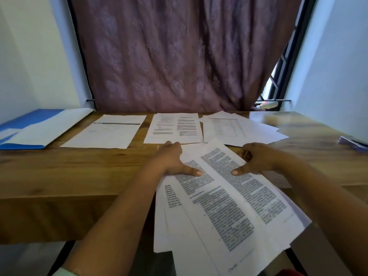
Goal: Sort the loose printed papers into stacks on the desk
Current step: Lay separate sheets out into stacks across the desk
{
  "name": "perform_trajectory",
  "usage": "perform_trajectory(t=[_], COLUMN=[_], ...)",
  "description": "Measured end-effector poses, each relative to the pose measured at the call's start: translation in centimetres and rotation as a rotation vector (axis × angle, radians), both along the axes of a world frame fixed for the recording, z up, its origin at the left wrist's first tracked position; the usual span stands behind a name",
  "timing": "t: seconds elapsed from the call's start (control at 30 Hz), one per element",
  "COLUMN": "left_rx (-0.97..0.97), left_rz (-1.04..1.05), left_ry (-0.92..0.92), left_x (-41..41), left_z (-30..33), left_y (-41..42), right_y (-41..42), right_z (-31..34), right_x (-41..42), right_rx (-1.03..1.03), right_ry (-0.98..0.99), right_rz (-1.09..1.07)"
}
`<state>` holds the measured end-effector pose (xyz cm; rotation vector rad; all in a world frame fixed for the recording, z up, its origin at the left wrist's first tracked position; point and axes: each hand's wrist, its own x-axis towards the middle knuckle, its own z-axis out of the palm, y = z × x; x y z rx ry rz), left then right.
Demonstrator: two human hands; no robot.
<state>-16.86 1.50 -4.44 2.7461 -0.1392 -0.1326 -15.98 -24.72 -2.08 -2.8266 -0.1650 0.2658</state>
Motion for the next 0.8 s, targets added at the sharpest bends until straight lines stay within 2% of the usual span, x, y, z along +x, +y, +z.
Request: perform_trajectory(t=[0.1,0.2,0.3,0.43,0.57,0.7,0.8], left_rx=[-0.202,-0.466,-0.498,-0.567,-0.541,-0.316,-0.269], left_rz=[-0.003,0.030,0.021,0.040,0.054,0.108,0.095], left_ry=[-0.034,-0.202,-0.306,-0.329,-0.292,-0.243,-0.174], left_x=[0.4,0.5,0.7,1.0,1.6,2.9,3.9], left_z=[-0.9,-1.8,-1.9,-2.1,-2.2,-1.6,-0.7], left_y=[0.6,0.9,1.1,1.2,1.4,2.2,3.2], right_y=[-0.2,-0.9,-1.5,-1.5,-1.2,0.1,1.3], right_z=[-0.7,-2.6,-4.4,-5.0,-4.4,-3.4,-2.9], right_x=[-0.6,-0.7,-0.6,-0.4,-0.4,0.0,0.7], right_rx=[0.086,0.316,0.480,0.644,0.628,0.424,0.262], right_ry=[-0.069,-0.207,-0.355,-0.387,-0.376,-0.388,-0.439], right_rz=[0.049,0.021,-0.013,-0.026,-0.047,-0.027,0.050])
